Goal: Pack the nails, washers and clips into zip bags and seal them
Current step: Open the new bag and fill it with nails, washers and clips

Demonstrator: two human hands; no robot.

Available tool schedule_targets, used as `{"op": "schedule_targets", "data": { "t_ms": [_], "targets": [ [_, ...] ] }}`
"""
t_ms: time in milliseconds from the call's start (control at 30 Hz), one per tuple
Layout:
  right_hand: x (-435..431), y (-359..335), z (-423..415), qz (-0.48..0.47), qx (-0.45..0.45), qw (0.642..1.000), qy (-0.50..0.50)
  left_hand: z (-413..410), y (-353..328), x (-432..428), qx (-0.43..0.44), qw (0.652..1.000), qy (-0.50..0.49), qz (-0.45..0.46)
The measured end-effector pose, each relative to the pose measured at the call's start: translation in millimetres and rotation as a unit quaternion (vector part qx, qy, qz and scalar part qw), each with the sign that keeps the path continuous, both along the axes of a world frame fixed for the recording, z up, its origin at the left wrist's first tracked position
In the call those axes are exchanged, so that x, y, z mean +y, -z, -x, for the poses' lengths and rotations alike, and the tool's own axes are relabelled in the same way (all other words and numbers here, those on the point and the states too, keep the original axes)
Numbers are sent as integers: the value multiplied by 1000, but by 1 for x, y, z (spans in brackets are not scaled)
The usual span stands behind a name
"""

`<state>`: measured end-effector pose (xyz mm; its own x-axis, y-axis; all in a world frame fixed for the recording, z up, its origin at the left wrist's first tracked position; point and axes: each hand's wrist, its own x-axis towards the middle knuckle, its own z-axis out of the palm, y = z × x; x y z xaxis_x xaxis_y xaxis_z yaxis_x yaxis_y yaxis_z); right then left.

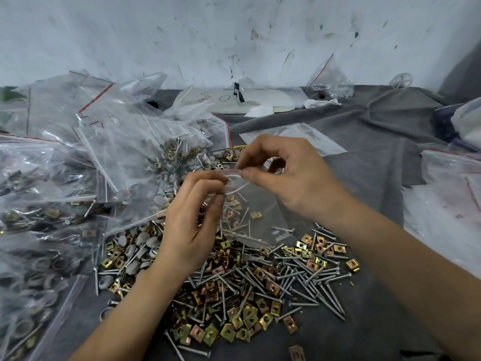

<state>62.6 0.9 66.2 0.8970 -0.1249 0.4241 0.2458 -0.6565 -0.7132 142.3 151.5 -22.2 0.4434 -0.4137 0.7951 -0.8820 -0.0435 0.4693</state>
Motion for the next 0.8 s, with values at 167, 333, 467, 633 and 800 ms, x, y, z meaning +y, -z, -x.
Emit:
{"op": "schedule_targets", "data": {
  "t_ms": [167,333,467,633,800],
  "targets": [
    [2,5,-3,-4,-13,999,40,0,0,0,14,1000,-22,-7],
    [-1,15,18,62,40,997,1,0,-2,1,48,996,-71,2],
    [9,50,25,248,272,925,-98,1,-2,1,56,996,-74,-1],
    [15,62,27,277,255,921,-96,2,-3,1,50,996,-69,-1],
    [11,14,28,72,100,990,-63,1,-2,1,38,997,-65,-13]
  ]
}}
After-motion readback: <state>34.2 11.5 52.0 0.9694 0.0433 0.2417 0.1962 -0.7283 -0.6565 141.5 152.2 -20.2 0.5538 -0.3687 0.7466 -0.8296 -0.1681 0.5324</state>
